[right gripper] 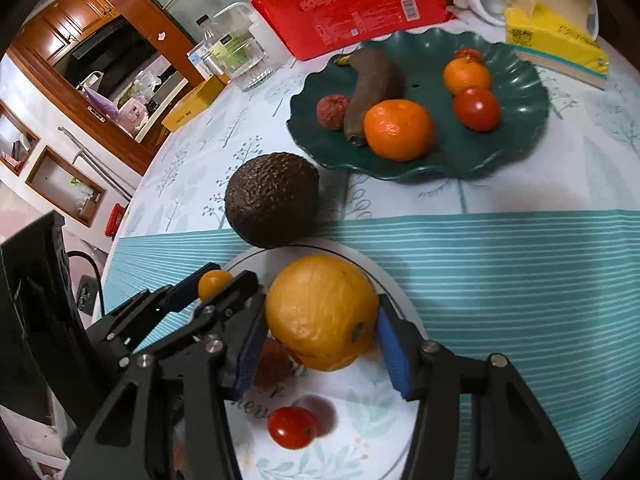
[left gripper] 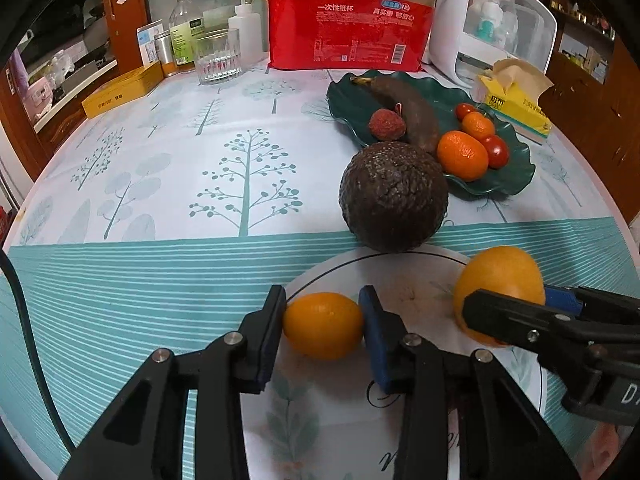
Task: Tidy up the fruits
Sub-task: 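Grasp the small orange with left gripper while right gripper grasps the large yellow citrus, then carry both fruits to the green plate and open both grippers to release them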
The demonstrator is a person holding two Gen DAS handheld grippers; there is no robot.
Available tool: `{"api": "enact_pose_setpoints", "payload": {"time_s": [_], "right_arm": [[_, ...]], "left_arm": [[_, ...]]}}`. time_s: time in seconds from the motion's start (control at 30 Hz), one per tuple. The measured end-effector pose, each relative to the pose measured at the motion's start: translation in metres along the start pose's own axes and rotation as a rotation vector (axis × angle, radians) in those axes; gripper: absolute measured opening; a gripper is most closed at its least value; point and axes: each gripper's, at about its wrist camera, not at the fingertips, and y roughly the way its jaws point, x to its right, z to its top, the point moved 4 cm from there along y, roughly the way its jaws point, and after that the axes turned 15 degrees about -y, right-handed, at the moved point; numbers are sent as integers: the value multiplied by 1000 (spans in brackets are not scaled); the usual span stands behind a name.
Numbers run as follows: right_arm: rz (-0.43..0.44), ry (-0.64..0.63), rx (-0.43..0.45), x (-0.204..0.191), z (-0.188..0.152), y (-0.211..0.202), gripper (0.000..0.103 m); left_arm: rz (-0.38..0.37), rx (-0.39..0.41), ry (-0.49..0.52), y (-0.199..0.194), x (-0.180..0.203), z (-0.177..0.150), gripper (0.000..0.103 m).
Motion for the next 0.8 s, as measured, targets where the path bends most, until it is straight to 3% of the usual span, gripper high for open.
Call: {"api": "enact_pose_setpoints", "payload": {"time_s": [0.43,0.8], "right_arm": [[-52,-31,43,7,-12,-13,52],[-50,-24,80,4,-3,-46,52]], "left_arm": [[-24,7,-46,-13,-6,-3,36],[-97,25,-26,-68,15,16,36]]}}
